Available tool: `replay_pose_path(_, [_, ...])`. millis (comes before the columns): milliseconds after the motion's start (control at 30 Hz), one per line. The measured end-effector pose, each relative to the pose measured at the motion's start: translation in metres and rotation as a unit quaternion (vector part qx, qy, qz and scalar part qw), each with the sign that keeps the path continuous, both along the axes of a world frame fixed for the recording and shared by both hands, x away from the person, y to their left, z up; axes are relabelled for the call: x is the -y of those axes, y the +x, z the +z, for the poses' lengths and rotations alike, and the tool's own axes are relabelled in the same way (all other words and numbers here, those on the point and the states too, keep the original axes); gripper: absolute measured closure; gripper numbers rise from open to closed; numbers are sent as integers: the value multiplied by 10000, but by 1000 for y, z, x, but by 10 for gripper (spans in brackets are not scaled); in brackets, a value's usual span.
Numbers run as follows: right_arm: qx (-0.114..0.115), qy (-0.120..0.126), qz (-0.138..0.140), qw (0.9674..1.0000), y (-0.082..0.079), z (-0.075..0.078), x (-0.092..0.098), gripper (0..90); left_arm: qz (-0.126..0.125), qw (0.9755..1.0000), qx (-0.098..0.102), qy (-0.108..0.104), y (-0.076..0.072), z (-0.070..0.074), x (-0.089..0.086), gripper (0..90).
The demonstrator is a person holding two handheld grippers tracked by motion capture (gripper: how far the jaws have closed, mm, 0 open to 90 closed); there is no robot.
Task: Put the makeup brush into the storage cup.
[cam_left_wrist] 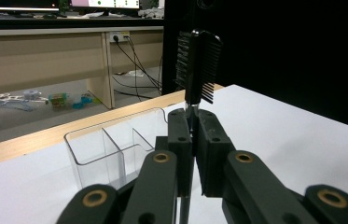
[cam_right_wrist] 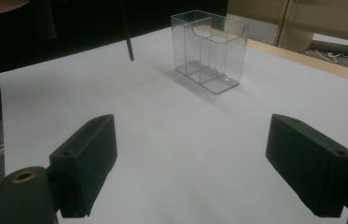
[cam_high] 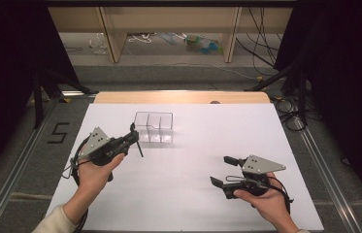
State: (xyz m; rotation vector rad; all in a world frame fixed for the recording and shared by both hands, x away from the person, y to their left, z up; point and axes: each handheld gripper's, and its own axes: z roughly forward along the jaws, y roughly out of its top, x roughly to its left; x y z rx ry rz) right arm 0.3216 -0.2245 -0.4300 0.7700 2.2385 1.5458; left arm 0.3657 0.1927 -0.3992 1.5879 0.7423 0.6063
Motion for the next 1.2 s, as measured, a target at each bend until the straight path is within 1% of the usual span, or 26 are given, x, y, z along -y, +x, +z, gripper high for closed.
replay_pose_path(33, [25,68,21,10000,1,-1,-1,175,-1,10000,1,3,0,0,0,850])
replay_pose_path(67, [-55,-112,-25,9999,-1,1,1,175,1,10000,3,9,0,0,0,850])
replay_pose_path(100, [-50,-113,-27,9999,-1,1,1,175,3,10000,5,13,0,0,0,850])
replay_pose_path(333, [-54,-100,-12,9999,-1,1,1,175,30,10000,24,-10,1,1,-1,850])
replay_pose_path(367, [9,77,41,10000,0,-1,-1,175,34,10000,25,-10,1,1,-1,851])
replay_pose_path(433, [19,87,38,10000,0,-1,-2,175,43,10000,35,1,2,1,-1,850])
replay_pose_path(567, [-5,15,40,10000,0,0,-1,175,61,10000,41,8,2,2,-2,850])
replay_pose_path(700, [-7,19,39,10000,0,-1,-1,175,67,10000,60,31,3,3,-2,850])
replay_pose_path(867, [-15,-16,49,10000,0,0,-1,175,131,9999,16,-29,4,3,-1,850])
replay_pose_path(933, [-15,-23,50,10000,0,0,-1,175,123,9999,46,20,5,3,-2,850])
replay_pose_path(1000, [-11,-37,43,10000,0,0,-1,175,127,9999,51,25,6,4,-2,850])
replay_pose_path(1067, [-12,-23,35,10000,0,-1,-1,175,150,9999,5,-19,6,4,-1,851])
replay_pose_path(1100, [-10,-26,35,10000,0,-1,-1,175,131,9999,59,52,8,4,-1,850])
replay_pose_path(1133, [-14,-25,33,10000,0,-1,-1,175,159,9999,-5,-19,7,4,0,850])
replay_pose_path(1200, [-14,-23,34,10000,0,-1,-1,175,142,9999,52,18,10,4,0,850])
